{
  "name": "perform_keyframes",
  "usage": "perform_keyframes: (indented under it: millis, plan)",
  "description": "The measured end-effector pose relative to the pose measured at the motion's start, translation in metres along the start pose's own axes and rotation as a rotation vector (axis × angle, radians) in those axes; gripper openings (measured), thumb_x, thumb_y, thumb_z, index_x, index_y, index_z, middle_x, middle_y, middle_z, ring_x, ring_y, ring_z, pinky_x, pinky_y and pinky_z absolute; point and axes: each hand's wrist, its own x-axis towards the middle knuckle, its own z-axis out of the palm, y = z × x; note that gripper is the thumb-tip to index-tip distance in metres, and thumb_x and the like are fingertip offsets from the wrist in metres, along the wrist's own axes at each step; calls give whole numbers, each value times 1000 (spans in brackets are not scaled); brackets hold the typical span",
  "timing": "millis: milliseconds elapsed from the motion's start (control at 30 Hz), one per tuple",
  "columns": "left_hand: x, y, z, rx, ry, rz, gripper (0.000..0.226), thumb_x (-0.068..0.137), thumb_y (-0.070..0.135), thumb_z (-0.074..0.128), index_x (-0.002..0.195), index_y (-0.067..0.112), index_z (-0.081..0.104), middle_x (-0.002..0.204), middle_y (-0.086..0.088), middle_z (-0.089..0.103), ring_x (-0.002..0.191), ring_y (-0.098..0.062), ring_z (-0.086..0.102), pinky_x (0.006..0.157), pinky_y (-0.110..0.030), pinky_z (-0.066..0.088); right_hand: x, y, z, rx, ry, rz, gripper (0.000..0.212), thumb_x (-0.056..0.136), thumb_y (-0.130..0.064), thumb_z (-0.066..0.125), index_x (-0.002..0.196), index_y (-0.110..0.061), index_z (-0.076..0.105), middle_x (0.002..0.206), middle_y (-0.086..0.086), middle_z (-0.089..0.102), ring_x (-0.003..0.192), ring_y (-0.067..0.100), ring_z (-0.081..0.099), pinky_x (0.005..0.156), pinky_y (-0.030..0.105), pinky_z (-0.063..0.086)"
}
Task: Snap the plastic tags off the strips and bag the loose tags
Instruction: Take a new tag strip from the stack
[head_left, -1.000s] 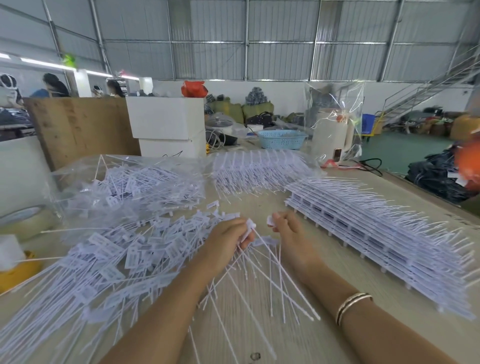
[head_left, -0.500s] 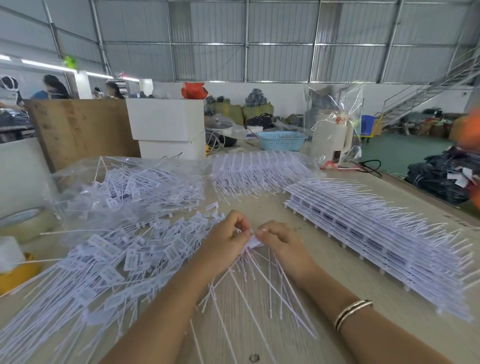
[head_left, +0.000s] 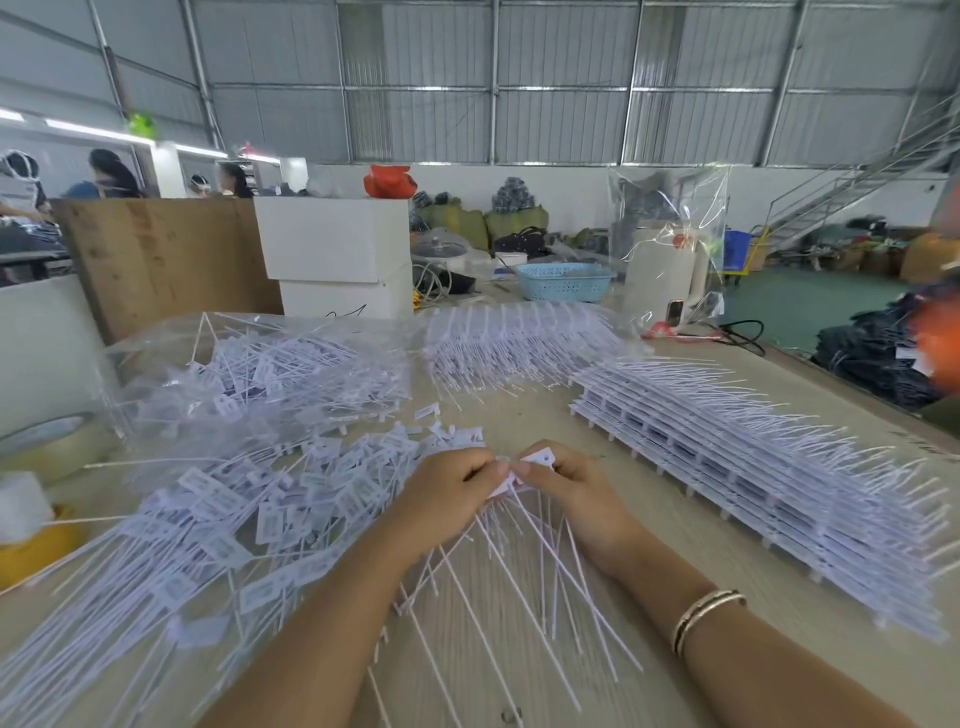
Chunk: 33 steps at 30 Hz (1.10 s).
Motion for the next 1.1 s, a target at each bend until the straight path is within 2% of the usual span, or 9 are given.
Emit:
perform_keyframes:
  millis: [300, 467, 633, 700, 800, 867, 933, 1000, 1100]
  plan:
    - [2, 6, 8, -253, 21, 53, 38, 100, 30, 42, 64, 22, 53, 50, 12, 53, 47, 0, 48, 52, -9, 38, -2, 1, 2, 246, -60, -118, 19, 90, -22, 57, 84, -4, 59, 79, 26, 65, 75, 32, 64, 72, 38, 53]
    - [1, 1, -1, -400, 196, -56, 37, 99, 31, 42, 69, 15, 55, 53, 10, 55, 52, -3, 52, 56, -12, 43, 3, -1, -18, 278, 352, -52, 13, 89, -23, 58, 82, -12, 60, 77, 1, 64, 71, 11, 58, 71, 22, 46]
    - [-2, 1, 3, -28, 67, -53, 31, 97, 20, 44, 68, 19, 55, 67, -5, 63, 61, -22, 58, 63, -33, 47, 2, 3, -16, -234, 348, 191, 24, 92, -51, 47, 101, -31, 59, 102, -12, 62, 92, 2, 59, 82, 25, 42]
    - [-3, 0, 7, 98, 36, -51, 28, 93, 19, 44, 67, 18, 50, 74, -13, 65, 61, -25, 55, 62, -33, 42, 5, 8, -9, -510, 316, 209, 33, 93, -53, 44, 121, -36, 47, 116, -13, 51, 103, 8, 50, 102, 36, 32]
    - [-4, 1, 4, 181, 48, -40, 21, 91, 18, 43, 72, 12, 50, 74, -12, 64, 57, -21, 52, 58, -31, 39, 6, 7, -7, -606, 344, 174, 54, 95, -49, 43, 142, -28, 31, 131, -9, 41, 113, 11, 42, 111, 44, 20]
    - [-5, 3, 4, 225, 27, -21, 24, 91, 17, 43, 68, 17, 50, 69, -7, 63, 55, -19, 51, 56, -30, 40, 4, 2, -6, -561, 333, 97, 38, 95, -45, 45, 129, -29, 49, 128, -10, 46, 122, 12, 41, 111, 46, 21]
    - [-5, 7, 3, 219, -1, -11, 28, 92, 17, 45, 65, 24, 49, 67, -5, 62, 60, -21, 58, 58, -33, 44, 1, -1, -2, -540, 231, 9, 23, 94, -39, 49, 100, -25, 67, 109, -11, 57, 116, 14, 46, 107, 48, 25]
    - [-4, 10, 3, 154, -2, -23, 29, 92, 19, 49, 65, 29, 52, 68, -3, 64, 66, -22, 64, 63, -37, 49, -1, -2, 4, -591, 99, -33, 28, 93, -39, 52, 84, -20, 70, 92, -13, 61, 106, 13, 50, 102, 47, 28]
    - [-3, 13, 2, 112, 11, -29, 22, 92, 21, 52, 73, 30, 59, 70, -6, 65, 56, -19, 56, 60, -37, 48, 0, 0, 5, -693, 42, -45, 28, 93, -40, 53, 78, -21, 67, 82, -16, 60, 99, 1, 46, 97, 35, 21]
